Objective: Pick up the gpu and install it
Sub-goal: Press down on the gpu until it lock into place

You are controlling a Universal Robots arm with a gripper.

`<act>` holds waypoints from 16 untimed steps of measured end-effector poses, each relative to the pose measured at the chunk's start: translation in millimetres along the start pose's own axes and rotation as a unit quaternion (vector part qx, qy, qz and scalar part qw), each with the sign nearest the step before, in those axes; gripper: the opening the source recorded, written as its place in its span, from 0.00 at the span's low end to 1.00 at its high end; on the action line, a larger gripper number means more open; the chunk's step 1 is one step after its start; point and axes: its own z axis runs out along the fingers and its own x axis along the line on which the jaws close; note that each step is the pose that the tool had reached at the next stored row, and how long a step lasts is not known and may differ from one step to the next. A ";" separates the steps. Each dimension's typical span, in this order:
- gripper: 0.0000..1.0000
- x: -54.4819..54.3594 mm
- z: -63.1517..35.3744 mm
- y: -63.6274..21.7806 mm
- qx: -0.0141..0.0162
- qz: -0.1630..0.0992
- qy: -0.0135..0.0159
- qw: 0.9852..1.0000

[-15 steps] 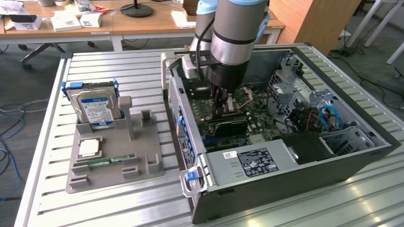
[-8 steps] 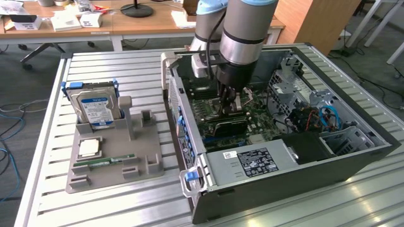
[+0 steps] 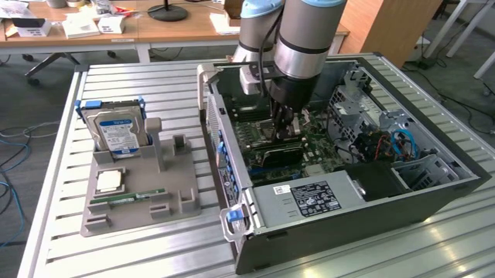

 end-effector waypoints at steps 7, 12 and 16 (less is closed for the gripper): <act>0.11 1.7 -0.1 -0.1 0.000 0.000 0.000 1.000; 0.11 2.1 2.7 0.0 0.000 0.000 0.000 1.000; 0.11 2.3 5.9 0.0 0.000 0.000 0.000 1.000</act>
